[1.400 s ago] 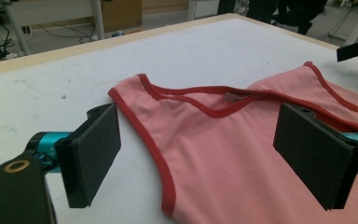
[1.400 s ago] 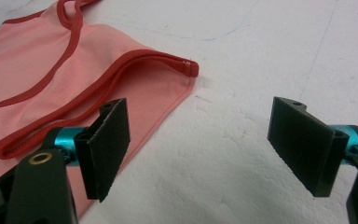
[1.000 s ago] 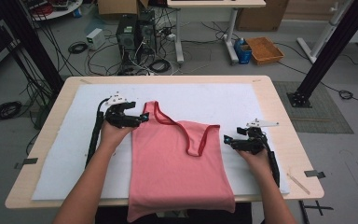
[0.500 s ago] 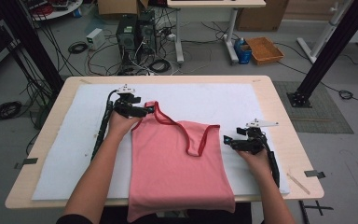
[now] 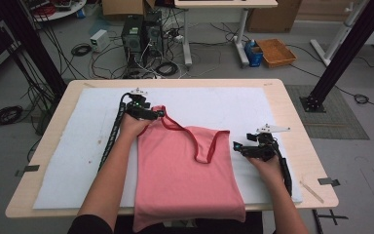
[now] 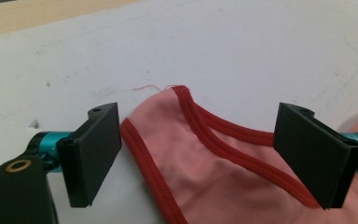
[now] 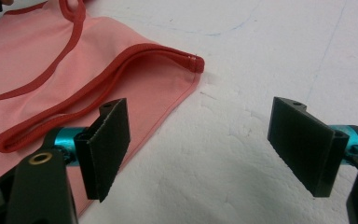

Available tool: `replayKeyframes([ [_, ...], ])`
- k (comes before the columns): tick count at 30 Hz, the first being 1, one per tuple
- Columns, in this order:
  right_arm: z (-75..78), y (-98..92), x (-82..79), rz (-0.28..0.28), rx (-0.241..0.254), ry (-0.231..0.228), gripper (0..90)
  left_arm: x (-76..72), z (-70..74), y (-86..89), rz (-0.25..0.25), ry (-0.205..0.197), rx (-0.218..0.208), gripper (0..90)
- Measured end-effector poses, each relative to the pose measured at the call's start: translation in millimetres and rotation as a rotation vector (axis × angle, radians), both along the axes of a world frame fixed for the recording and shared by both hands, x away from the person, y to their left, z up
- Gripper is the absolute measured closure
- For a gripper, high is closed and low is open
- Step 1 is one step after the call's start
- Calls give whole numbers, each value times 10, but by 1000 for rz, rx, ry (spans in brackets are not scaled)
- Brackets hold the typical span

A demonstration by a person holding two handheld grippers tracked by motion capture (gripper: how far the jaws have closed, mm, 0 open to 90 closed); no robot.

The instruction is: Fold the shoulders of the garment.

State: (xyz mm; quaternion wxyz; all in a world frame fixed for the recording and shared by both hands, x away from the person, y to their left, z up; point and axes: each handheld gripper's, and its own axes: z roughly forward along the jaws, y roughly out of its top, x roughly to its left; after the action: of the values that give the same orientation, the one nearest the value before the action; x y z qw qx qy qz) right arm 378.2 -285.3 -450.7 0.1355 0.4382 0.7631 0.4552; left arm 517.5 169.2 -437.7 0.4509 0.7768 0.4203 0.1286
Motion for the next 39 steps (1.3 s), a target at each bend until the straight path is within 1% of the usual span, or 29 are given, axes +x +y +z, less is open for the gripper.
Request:
replayKeyframes([
  [1, -1, -2, 1, -1, 0, 1, 208, 32, -9, -5, 1, 16, 10, 155],
  [2, 0, -3, 2, 1, 0, -2, 208, 89, -36, -26, 10, 43, 25, 156],
  [3, 0, -3, 2, 1, 0, -2, 208, 89, -36, -26, 10, 43, 25, 156],
  [4, -1, -3, 3, 3, 0, -1, 208, 111, -48, -38, 10, 56, 20, 156],
  [6, -2, -2, 6, 6, -3, -5, 208, 143, -69, -73, 10, 71, 28, 157],
  [7, -1, 0, 4, 7, -3, 0, 208, 167, -91, -98, 15, 66, 39, 157],
  [10, -1, 4, 2, 9, -5, 2, 208, 195, -128, -102, 23, 76, 32, 165],
  [11, 1, 5, 1, 8, -7, 2, 208, 222, -122, -110, 14, 68, 61, 167],
  [13, 1, 5, 0, 9, -9, 1, 208, 241, -118, -119, 23, 72, 71, 172],
  [15, -1, 5, 4, 12, -13, -4, 208, 273, -105, -144, 19, 75, 94, 175],
  [16, -2, 7, 4, 11, -12, -3, 208, 284, -93, -158, 18, 75, 115, 186],
  [17, -2, 7, 5, 12, -12, -2, 208, 290, -81, -170, 12, 72, 136, 211],
  [18, -2, 7, 5, 11, -10, 1, 208, 286, -70, -186, 1, 57, 149, 336],
  [19, -2, 7, 5, 11, -10, 1, 209, 286, -70, -186, 1, 57, 149, 414],
  [21, -2, 7, 6, 12, -10, 1, 208, 275, -76, -212, 6, 46, 155, 477],
  [22, -3, 6, 7, 15, -10, 3, 208, 266, -75, -219, 5, 31, 176, 524],
  [23, -3, 6, 7, 15, -10, 3, 208, 252, -77, -224, 2, 15, 192, 524],
  [24, -2, 7, 6, 13, -10, 2, 208, 238, -81, -220, -2, 5, 192, 643],
  [25, -2, 7, 6, 13, -10, 2, 208, 233, -88, -210, -8, 3, 180, 643],
  [26, -4, 11, 6, 12, -11, 1, 208, 226, -94, -203, -11, 2, 168, 732],
  [27, -4, 11, 6, 12, -11, 1, 208, 217, -97, -201, -16, 0, 163, 732],
  [29, -4, 9, 7, 15, -10, 2, 209, 211, -97, -204, -32, -3, 156, 796],
  [30, -4, 9, 7, 15, -10, 2, 209, 207, -89, -205, -40, -7, 158, 801],
  [32, -3, 6, 8, 15, -10, 4, 209, 192, -60, -200, -48, -22, 134, 803],
  [33, -4, 8, 8, 12, -7, 9, 209, 173, -23, -184, -55, -32, 95, 803],
  [34, -5, 8, 11, 14, -6, 7, 209, 173, -23, -184, -55, -32, 95, 803],
  [37, -4, 6, 11, 14, -6, 8, 209, 121, 47, -162, -56, -52, 85, 804],
  [38, -5, 7, 12, 16, -8, 5, 209, 75, 91, -141, -58, -63, 68, 804],
  [39, -5, 7, 12, 16, -8, 5, 209, 75, 91, -141, -58, -63, 68, 804],
])
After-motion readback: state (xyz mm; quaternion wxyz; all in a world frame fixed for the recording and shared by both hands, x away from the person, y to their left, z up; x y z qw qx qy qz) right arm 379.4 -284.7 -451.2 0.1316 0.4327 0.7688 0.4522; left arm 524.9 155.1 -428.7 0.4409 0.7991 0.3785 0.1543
